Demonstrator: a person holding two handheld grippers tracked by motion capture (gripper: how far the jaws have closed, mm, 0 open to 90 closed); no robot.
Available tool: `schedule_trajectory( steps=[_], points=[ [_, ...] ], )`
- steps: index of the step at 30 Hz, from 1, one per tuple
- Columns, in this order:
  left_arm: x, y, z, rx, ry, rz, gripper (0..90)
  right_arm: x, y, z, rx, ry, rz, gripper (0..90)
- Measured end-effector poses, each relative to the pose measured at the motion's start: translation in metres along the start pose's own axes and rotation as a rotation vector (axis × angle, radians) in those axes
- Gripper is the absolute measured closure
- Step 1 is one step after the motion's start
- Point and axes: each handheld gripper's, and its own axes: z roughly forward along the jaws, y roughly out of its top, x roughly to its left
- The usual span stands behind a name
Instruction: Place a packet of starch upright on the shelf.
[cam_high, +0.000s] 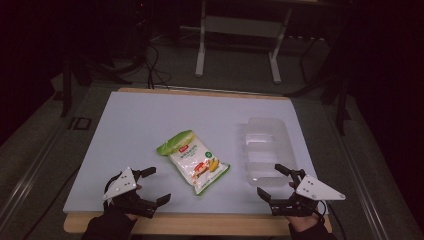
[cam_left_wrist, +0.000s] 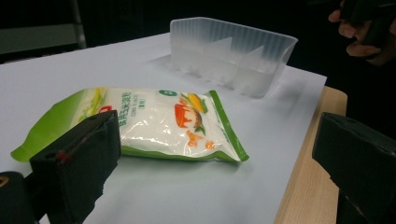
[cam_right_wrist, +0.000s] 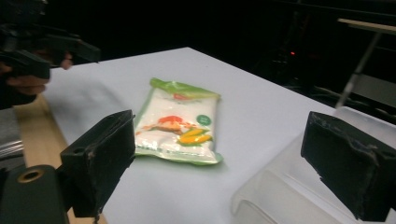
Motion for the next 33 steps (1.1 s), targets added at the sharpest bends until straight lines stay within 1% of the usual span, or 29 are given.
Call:
schedule_trajectory(
  steps=[2,3,5,6,9,10,11,12,13,14,15,16,17,19,21,22,23,24,27,28,29,30,31,32,33],
  points=[
    [0.000,0.000,0.000,0.003,-0.005,0.003,1.9,0.000,0.000,0.000,-0.001,-0.001,-0.006,10.0],
    [-0.001,0.000,0.001,0.005,-0.010,0.005,1.9,0.001,0.001,0.000,-0.002,-0.011,-0.015,10.0],
    [-0.001,0.000,0.003,0.025,-0.021,0.011,1.9,0.003,0.002,-0.001,0.006,-0.004,-0.024,10.0],
    [-0.001,0.000,0.004,0.032,-0.021,0.012,1.9,0.003,0.002,-0.001,0.011,0.007,-0.024,10.0],
    [-0.002,0.000,0.005,0.039,-0.024,0.015,1.9,0.003,0.003,-0.001,0.014,-0.001,-0.020,10.0],
    [-0.003,0.002,0.006,0.050,-0.033,0.000,1.9,0.003,0.003,-0.001,0.014,-0.001,-0.020,10.0],
    [-0.008,0.005,0.006,0.038,-0.046,0.000,1.9,0.002,0.004,-0.002,0.016,0.020,-0.001,10.0],
    [-0.011,0.007,0.006,0.036,-0.046,0.007,1.9,0.002,0.005,-0.002,0.022,0.030,0.005,10.0],
    [-0.013,0.009,0.006,0.032,-0.051,0.020,2.0,0.003,0.005,-0.002,0.021,0.027,-0.004,10.0],
    [-0.016,0.012,0.007,0.034,-0.058,0.038,2.0,0.003,0.005,-0.002,0.021,0.027,-0.004,10.0],
    [-0.021,0.016,0.008,0.043,-0.062,0.063,2.5,0.005,0.007,-0.002,0.021,0.026,-0.015,10.0],
    [-0.021,0.016,0.008,0.043,-0.062,0.063,2.5,0.005,0.007,-0.002,0.021,0.026,-0.015,10.0],
    [-0.021,0.019,0.009,0.046,-0.062,0.061,2.4,0.006,0.008,-0.002,0.023,0.026,-0.021,10.0],
    [-0.019,0.024,0.009,0.032,-0.060,0.056,2.5,0.007,0.009,-0.002,0.022,0.032,-0.025,10.0],
    [-0.017,0.027,0.008,0.024,-0.057,0.054,2.5,0.008,0.010,-0.003,0.021,0.027,-0.025,10.0],
    [-0.014,0.033,0.008,0.012,-0.050,0.058,2.6,0.008,0.011,-0.003,0.011,0.036,-0.016,10.1],
    [-0.013,0.035,0.008,0.010,-0.044,0.068,3.1,0.007,0.012,-0.004,0.006,0.029,-0.020,10.0],
    [-0.013,0.035,0.008,0.010,-0.044,0.068,3.1,0.007,0.012,-0.004,0.006,0.029,-0.020,10.0],
    [-0.005,0.043,0.010,0.013,-0.032,0.081,3.2,0.008,0.013,-0.004,0.002,0.028,-0.020,10.1],
    [0.000,0.048,0.012,0.012,-0.029,0.075,3.2,0.009,0.013,-0.004,0.006,0.035,-0.021,10.0],
    [0.003,0.050,0.014,0.014,-0.027,0.076,3.2,0.010,0.013,-0.004,0.006,0.030,-0.027,10.1],
    [0.006,0.051,0.015,0.018,-0.023,0.076,3.2,0.010,0.013,-0.003,0.009,0.030,-0.036,10.1],
    [0.006,0.051,0.015,0.018,-0.023,0.076,3.2,0.011,0.013,-0.003,0.013,0.028,-0.036,10.1],
    [0.012,0.054,0.018,0.028,-0.017,0.072,3.2,0.011,0.012,-0.003,0.016,0.028,-0.035,10.1],
    [0.012,0.054,0.018,0.028,-0.017,0.072,3.2,0.011,0.012,-0.003,0.016,0.028,-0.035,10.1]
  ],
)
